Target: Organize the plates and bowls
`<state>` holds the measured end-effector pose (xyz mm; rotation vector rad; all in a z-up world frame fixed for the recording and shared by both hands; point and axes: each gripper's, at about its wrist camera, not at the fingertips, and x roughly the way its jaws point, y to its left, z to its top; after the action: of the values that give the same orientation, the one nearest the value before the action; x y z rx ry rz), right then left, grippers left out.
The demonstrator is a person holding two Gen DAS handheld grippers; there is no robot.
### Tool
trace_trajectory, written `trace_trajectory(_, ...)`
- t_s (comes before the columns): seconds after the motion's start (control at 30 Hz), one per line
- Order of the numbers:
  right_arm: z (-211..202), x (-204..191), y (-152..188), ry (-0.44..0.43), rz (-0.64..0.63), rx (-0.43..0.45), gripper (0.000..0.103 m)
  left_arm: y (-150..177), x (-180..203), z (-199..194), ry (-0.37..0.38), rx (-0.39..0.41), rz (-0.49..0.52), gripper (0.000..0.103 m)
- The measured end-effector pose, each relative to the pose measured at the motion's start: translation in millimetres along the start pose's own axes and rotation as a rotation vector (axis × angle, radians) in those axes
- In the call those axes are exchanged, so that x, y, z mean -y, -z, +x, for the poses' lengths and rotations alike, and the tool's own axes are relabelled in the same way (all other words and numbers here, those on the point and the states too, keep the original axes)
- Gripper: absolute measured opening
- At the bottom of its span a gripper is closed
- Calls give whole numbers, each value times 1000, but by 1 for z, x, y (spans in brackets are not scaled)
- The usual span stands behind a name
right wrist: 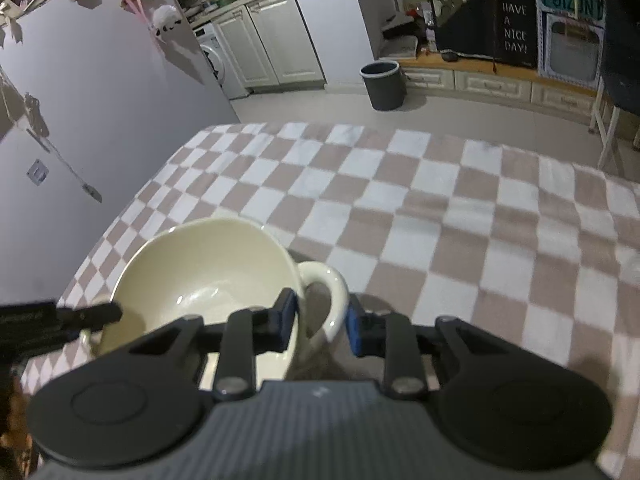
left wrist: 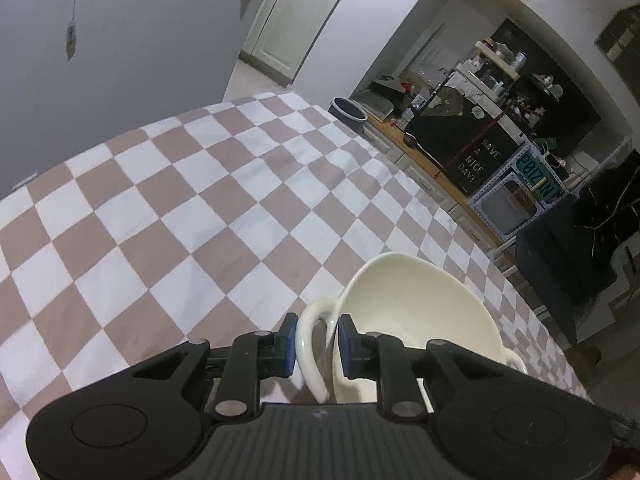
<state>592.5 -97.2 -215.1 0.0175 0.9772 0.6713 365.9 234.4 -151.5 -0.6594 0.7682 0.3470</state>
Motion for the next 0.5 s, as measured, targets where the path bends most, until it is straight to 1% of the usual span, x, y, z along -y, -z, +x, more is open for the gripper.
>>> trace_trajectory(0.07,-2,4,5,-27,24,2,29,-1,2,0,-3,-3,13,23)
trace_trajectory(0.13,2,10,6,-57,76,-14,27,-1,4,0,-8,-11,41,22)
trace_trajectory(0.2,9,8,6,-57,81,-31,27,2,3,3,0,-67,61,21)
trace_trajectory(0.23,11,5,6,-48,74,-34,27,4,1,5,12,-98,56,23)
trace_trajectory(0.27,12,2,5,-37,70,-36,28,5,-1,7,19,-110,44,24)
trace_trajectory(0.3,14,-1,5,-24,68,-35,30,6,-4,9,30,-111,30,25)
trace_trajectory(0.37,16,-2,3,-8,67,-34,31,4,-8,11,40,-112,4,24)
trace_trajectory(0.4,17,-3,3,-4,67,-33,32,3,-10,10,49,-89,-17,22)
trace_trajectory(0.43,18,-4,3,-2,68,-32,32,4,-11,9,50,-67,-28,22)
trace_trajectory(0.5,20,-4,3,-1,71,-29,33,4,-11,11,54,-51,-31,23)
